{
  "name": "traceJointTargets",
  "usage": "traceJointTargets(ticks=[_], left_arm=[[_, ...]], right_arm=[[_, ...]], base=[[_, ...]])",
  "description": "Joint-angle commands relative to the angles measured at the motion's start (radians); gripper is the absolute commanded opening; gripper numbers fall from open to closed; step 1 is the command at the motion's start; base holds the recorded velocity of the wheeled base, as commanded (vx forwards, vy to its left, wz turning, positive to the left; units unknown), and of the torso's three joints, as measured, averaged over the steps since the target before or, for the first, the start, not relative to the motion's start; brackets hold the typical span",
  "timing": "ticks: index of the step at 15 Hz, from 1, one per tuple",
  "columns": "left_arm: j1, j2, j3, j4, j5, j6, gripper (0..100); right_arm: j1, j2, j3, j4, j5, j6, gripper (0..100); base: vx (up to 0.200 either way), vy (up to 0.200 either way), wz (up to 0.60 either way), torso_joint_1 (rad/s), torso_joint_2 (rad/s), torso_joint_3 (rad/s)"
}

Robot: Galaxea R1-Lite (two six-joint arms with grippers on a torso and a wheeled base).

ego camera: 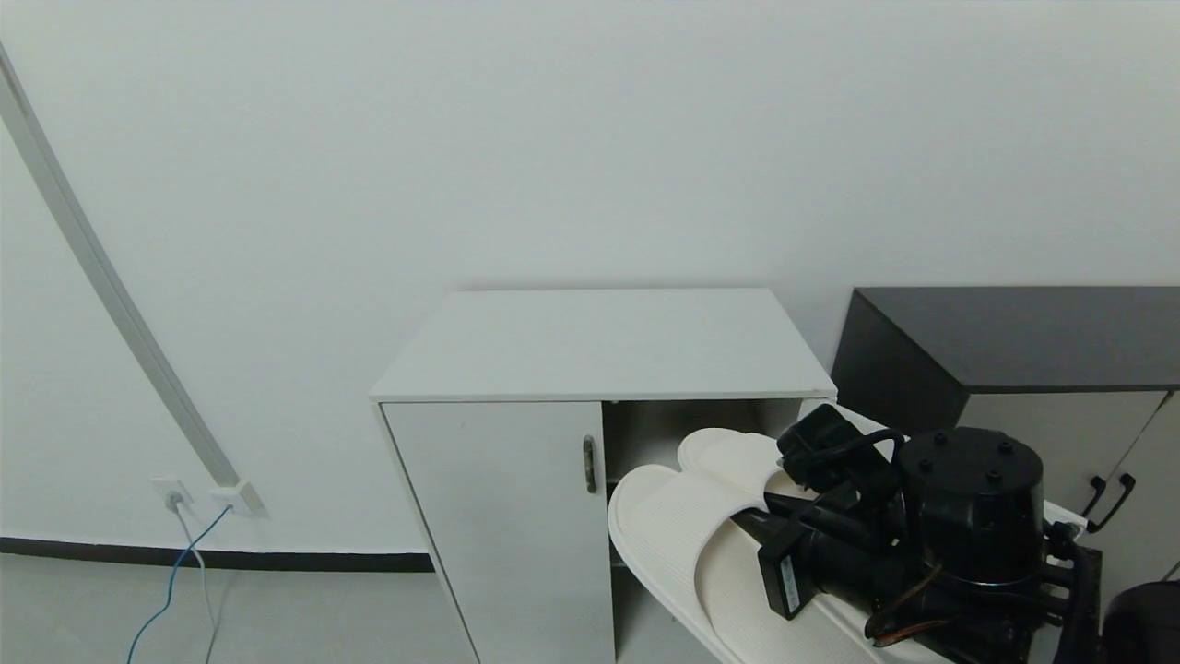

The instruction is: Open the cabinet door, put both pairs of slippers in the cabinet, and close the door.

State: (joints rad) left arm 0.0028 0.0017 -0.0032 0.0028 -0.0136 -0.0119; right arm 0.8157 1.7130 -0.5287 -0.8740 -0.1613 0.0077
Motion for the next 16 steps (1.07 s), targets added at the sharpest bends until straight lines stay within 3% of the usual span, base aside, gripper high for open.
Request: traceJointTargets(ticks=[1, 16], left_arm=[[0.000, 0.000, 0.000, 0.000, 0.000, 0.000, 0], [0.000, 0.000, 0.000, 0.000, 0.000, 0.000, 0]], right_arm=[[0.000, 0.002, 0.000, 0.000, 0.000, 0.000, 0], [0.002, 0.002, 0.006, -0.005, 0.002, 0.000, 0]], base=[[0.000, 0.000, 0.00, -0.227, 0.56, 0.315], [0.000, 0.000, 0.00, -0.189, 0.52, 0.323]])
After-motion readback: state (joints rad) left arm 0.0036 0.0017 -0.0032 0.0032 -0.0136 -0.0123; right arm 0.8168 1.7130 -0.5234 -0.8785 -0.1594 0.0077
